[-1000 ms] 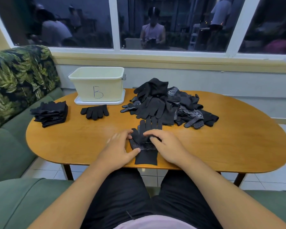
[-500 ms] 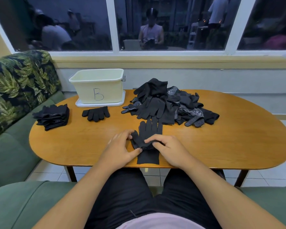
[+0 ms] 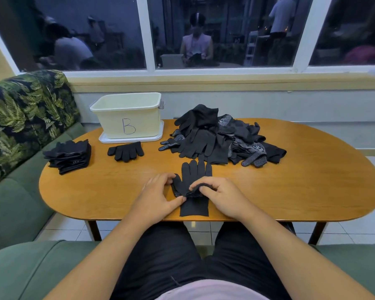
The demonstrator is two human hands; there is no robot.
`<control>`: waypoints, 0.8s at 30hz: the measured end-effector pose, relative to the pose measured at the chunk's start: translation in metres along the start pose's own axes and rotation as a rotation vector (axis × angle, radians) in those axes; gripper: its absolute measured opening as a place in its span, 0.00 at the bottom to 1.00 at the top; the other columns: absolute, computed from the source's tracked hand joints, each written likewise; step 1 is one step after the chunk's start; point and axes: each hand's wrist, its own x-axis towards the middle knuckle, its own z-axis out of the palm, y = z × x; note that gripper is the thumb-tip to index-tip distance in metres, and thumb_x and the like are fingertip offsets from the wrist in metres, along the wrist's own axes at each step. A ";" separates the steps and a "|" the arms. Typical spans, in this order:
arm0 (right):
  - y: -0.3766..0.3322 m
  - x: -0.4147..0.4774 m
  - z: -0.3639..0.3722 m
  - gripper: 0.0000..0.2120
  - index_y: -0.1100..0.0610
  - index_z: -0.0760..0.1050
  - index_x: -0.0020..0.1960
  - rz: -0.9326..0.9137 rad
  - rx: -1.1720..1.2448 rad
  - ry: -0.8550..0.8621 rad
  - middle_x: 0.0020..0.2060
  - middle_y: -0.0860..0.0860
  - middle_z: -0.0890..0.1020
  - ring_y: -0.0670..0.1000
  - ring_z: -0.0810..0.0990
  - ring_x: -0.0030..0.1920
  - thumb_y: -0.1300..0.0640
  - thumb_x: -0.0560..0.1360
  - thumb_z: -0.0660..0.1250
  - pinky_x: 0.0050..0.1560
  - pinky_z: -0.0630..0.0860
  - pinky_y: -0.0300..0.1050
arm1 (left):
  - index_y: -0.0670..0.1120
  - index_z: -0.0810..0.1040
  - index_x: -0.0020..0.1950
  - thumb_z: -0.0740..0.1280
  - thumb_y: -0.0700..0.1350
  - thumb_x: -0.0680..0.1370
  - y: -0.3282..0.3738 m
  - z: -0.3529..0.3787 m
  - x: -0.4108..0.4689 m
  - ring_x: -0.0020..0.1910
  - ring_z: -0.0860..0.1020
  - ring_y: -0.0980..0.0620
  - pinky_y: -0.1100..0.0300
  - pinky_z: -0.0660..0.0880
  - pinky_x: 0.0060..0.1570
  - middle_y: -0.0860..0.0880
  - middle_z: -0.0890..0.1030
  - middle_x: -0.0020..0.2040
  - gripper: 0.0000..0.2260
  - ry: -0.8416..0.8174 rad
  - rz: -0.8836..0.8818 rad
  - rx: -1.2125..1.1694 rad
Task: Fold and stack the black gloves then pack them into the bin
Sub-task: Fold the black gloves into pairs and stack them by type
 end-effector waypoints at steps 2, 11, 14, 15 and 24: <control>0.000 0.001 0.000 0.15 0.42 0.86 0.58 0.018 0.032 0.014 0.56 0.37 0.86 0.39 0.82 0.61 0.57 0.86 0.63 0.69 0.76 0.50 | 0.64 0.71 0.71 0.74 0.64 0.74 -0.001 -0.001 -0.002 0.60 0.72 0.61 0.52 0.75 0.65 0.63 0.75 0.54 0.27 -0.008 0.039 -0.011; 0.001 0.002 0.002 0.12 0.42 0.83 0.60 0.001 0.050 0.043 0.55 0.40 0.86 0.42 0.83 0.59 0.53 0.87 0.62 0.64 0.77 0.48 | 0.64 0.80 0.61 0.68 0.52 0.84 -0.001 0.000 -0.004 0.55 0.71 0.64 0.54 0.74 0.55 0.63 0.76 0.47 0.08 -0.010 0.129 0.043; 0.000 0.001 0.002 0.12 0.42 0.84 0.60 -0.002 0.033 0.034 0.55 0.38 0.86 0.40 0.82 0.59 0.53 0.87 0.63 0.63 0.78 0.44 | 0.62 0.80 0.59 0.65 0.51 0.86 -0.001 0.001 -0.004 0.55 0.73 0.64 0.54 0.76 0.57 0.66 0.77 0.49 0.07 -0.004 0.117 0.025; -0.001 0.000 0.001 0.11 0.42 0.84 0.60 -0.003 0.022 0.030 0.56 0.38 0.86 0.39 0.82 0.60 0.54 0.86 0.64 0.64 0.78 0.43 | 0.61 0.80 0.59 0.64 0.50 0.86 -0.002 0.001 -0.004 0.56 0.74 0.64 0.54 0.76 0.57 0.67 0.77 0.51 0.07 0.001 0.114 0.015; 0.007 -0.004 0.004 0.16 0.46 0.87 0.59 -0.161 -0.183 0.027 0.60 0.37 0.84 0.39 0.79 0.65 0.62 0.75 0.74 0.70 0.75 0.45 | 0.61 0.75 0.55 0.68 0.53 0.78 -0.001 0.001 -0.007 0.56 0.72 0.60 0.54 0.76 0.57 0.63 0.75 0.51 0.07 -0.040 0.152 0.080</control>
